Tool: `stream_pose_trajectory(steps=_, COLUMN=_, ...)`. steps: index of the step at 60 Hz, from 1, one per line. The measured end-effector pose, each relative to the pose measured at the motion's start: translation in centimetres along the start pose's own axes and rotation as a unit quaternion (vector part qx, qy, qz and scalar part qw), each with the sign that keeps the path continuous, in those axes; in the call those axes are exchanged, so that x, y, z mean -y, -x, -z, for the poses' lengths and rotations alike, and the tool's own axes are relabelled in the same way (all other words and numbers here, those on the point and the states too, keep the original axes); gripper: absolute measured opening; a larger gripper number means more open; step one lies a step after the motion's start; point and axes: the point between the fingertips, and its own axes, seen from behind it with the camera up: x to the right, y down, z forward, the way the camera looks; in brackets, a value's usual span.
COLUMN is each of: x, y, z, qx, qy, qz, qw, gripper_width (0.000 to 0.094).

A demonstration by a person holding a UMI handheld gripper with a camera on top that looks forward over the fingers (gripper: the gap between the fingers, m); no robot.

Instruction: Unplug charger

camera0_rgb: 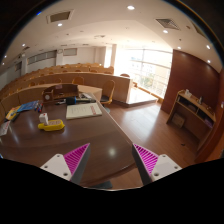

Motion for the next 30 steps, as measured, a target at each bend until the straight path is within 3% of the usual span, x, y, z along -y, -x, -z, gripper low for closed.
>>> stream_pose_trajectory(steps=8, x=-4.3, y=1.3, z=-0.3, qx=0.011, qy=0.029, qz=0.013, qw=0.999, gripper_width=0.0857)
stream_pose_trajectory(steps=9, x=-2.7, y=1.6, z=0.7, qx=0.015, qy=0.034, qz=0.016, qw=0.999, gripper_width=0.0859)
stream_pose_trajectory(steps=10, x=-4.9, y=2.1, z=-0.5, qx=0.018, qy=0.034, qz=0.018, qw=0.999, gripper_width=0.0861)
stream_pose_trajectory(steps=16, x=-7.3, y=6.9, z=-1.5, qx=0.052, qy=0.041, qz=0.032, qw=0.997, gripper_width=0.085)
stream_pose_trajectory(steps=22, x=-7.3, y=13.6, z=-2.5, qx=0.101, qy=0.032, qz=0.045, qw=0.993, gripper_width=0.0853)
stream_pose_trajectory(steps=30, x=-3.9, y=23.6, z=-5.8, qx=0.165, qy=-0.012, qz=0.049, qw=0.985, gripper_width=0.0849)
